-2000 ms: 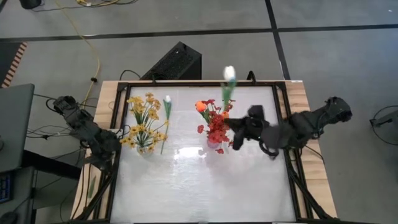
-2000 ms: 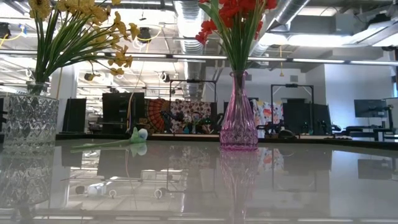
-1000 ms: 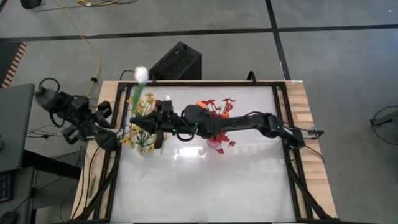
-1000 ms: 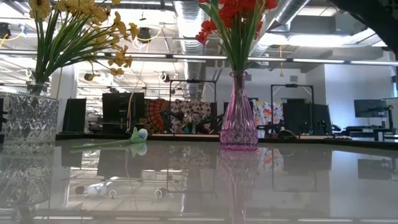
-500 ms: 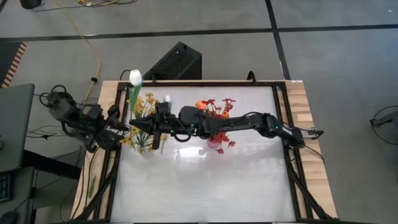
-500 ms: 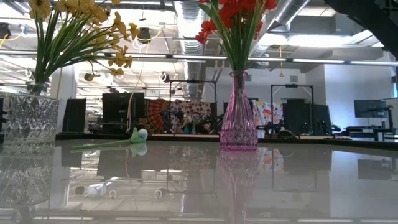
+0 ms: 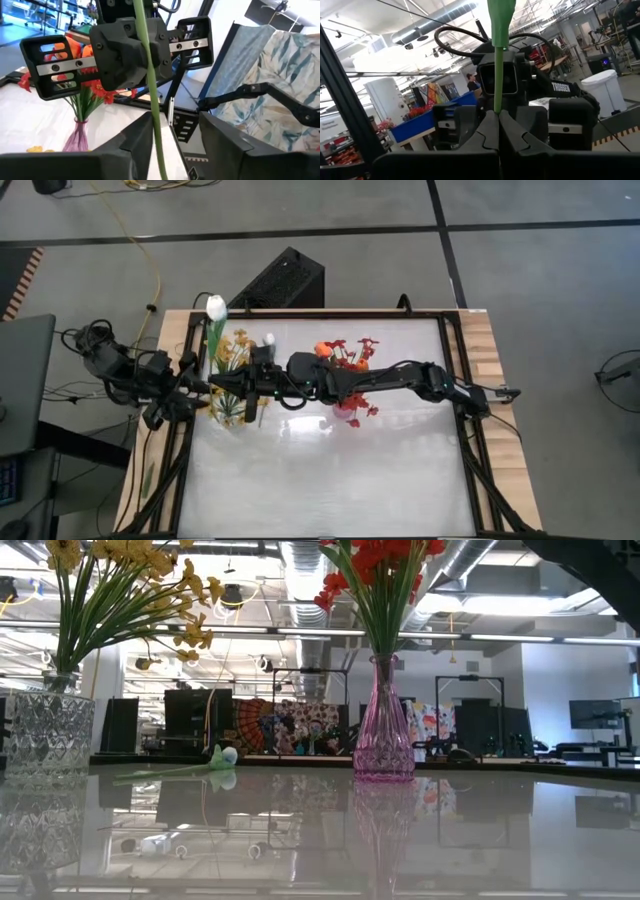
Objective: Sort flowers into vase by color
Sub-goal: Put the bottom white flower into the transparent vase
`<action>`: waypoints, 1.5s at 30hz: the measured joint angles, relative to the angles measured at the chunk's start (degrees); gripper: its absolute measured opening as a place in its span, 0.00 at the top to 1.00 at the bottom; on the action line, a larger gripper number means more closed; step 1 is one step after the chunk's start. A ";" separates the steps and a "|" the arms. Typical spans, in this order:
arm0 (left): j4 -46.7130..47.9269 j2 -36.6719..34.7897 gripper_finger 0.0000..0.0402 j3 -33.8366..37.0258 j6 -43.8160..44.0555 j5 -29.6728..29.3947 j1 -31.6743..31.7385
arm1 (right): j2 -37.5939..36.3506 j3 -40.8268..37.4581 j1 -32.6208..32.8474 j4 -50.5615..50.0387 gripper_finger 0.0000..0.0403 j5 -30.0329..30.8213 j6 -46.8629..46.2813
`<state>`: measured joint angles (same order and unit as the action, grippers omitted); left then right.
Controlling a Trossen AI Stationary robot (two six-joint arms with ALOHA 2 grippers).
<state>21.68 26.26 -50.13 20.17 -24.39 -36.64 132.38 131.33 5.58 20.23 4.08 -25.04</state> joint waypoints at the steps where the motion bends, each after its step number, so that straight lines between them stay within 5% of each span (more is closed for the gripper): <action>1: 0.02 0.00 0.67 0.00 0.30 -0.03 0.00 | 0.00 0.00 0.00 -0.02 0.95 0.00 0.00; 10: -0.63 1.97 0.98 0.00 0.72 -1.96 0.00 | 0.00 0.00 0.07 -0.06 0.91 -2.29 -0.04; 18: -0.36 2.01 1.00 -1.46 -0.60 -3.82 -0.09 | -0.11 0.00 -0.12 -0.62 0.82 -7.58 -0.24; 27: 8.37 -0.99 1.00 -10.29 -6.60 -10.71 -0.02 | -0.11 0.00 0.00 -3.85 0.52 -12.32 -0.12; 31: 13.30 -4.71 1.00 -11.10 -7.20 -14.75 0.00 | -0.61 0.00 -0.29 -6.26 0.42 -20.05 -1.98; 35: 15.54 -9.34 1.00 -7.00 -5.95 -16.32 0.00 | -2.34 0.00 0.17 -12.54 0.40 -24.03 -4.30; 45: 14.68 -19.83 1.00 8.27 -3.38 -18.61 0.01 | -6.58 -0.02 2.90 -19.05 0.42 -22.42 -0.93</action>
<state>36.36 6.43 -41.86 16.79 -43.00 -36.63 125.80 131.31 8.49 1.18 -18.35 -25.97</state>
